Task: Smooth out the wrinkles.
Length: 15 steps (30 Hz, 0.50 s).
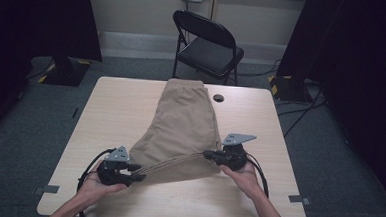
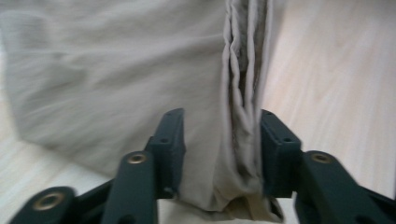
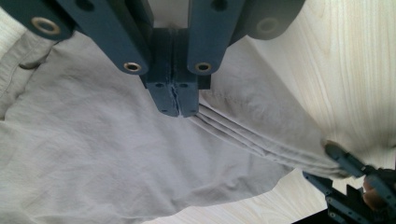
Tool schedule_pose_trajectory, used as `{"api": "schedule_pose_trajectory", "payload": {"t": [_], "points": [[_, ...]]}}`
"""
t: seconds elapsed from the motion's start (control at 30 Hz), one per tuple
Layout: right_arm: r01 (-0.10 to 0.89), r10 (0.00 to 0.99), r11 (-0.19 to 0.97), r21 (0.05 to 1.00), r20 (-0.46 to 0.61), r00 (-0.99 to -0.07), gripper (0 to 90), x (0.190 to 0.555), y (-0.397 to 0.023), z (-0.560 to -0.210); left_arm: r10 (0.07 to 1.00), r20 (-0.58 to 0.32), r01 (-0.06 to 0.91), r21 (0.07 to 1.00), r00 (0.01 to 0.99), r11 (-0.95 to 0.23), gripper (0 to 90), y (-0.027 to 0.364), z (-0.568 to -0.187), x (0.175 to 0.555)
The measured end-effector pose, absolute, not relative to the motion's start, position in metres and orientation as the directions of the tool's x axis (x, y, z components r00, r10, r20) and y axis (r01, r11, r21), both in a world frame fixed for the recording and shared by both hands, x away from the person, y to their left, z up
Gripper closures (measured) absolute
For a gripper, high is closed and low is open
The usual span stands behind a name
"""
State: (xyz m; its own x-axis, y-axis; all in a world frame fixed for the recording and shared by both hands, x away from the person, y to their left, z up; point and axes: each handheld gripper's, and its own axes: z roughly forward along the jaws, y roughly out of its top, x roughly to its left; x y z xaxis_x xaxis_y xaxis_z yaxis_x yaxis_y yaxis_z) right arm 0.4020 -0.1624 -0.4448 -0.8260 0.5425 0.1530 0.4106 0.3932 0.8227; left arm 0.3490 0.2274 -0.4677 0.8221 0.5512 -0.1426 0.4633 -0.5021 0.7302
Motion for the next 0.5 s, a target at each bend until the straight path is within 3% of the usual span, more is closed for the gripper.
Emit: {"api": "schedule_pose_trajectory", "payload": {"t": [0.17, 0.3, 0.33, 0.4, 0.5], "points": [[0.413, 0.54, 0.393, 0.822, 0.158, -0.827, 89.2, 0.4, -0.166, -0.444, 0.561, -0.158, 0.471, 0.745, 0.813, -0.472, 81.1, 0.231, -0.466, 0.357], [0.414, 0.527, 0.389, 0.823, 0.17, -0.833, 87.9, 0.397, -0.17, -0.446, 0.57, -0.172, 0.48, 0.753, 0.803, -0.45, 85.4, 0.233, -0.466, 0.365], [0.409, 0.515, 0.384, 0.828, 0.176, -0.839, 82.8, 0.395, -0.172, -0.447, 0.57, -0.177, 0.484, 0.753, 0.802, -0.447, 85.6, 0.234, -0.466, 0.366], [0.416, 0.511, 0.375, 0.828, 0.19, -0.838, 64.2, 0.395, -0.175, -0.449, 0.574, -0.18, 0.488, 0.752, 0.799, -0.443, 85.7, 0.234, -0.467, 0.367], [0.412, 0.519, 0.376, 0.83, 0.18, -0.836, 49.2, 0.395, -0.175, -0.454, 0.576, -0.173, 0.485, 0.751, 0.799, -0.447, 85.7, 0.234, -0.467, 0.367]]}}
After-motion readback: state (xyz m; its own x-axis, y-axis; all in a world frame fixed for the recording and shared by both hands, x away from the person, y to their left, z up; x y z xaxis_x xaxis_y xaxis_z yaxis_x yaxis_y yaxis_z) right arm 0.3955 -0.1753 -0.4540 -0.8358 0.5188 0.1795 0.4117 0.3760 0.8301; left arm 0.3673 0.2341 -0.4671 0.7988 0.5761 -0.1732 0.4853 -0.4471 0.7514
